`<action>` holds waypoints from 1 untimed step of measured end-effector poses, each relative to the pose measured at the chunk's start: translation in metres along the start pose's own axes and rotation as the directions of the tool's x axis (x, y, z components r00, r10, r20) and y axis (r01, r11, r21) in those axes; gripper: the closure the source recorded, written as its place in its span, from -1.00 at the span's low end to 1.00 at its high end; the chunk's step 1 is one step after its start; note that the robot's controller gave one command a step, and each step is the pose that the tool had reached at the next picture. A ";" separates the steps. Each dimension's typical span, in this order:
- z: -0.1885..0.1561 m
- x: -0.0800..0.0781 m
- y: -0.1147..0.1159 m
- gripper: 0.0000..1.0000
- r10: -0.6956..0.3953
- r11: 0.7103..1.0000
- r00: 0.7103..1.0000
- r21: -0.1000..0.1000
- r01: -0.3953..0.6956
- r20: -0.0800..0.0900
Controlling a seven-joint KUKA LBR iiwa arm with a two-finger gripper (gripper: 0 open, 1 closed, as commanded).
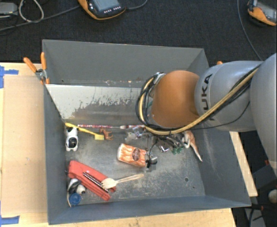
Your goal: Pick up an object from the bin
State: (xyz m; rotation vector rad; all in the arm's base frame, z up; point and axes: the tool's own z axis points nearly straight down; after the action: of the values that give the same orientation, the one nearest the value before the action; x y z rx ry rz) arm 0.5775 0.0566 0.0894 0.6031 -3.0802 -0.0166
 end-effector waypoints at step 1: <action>0.017 -0.029 -0.019 1.00 0.047 0.999 0.999 0.000 -0.047 0.005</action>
Offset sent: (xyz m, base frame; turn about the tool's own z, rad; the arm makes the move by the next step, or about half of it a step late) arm 0.0000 0.0000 0.0000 0.0000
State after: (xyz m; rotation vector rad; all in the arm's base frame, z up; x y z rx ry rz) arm 0.6113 0.0499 0.0721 0.5309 -3.0981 -0.0176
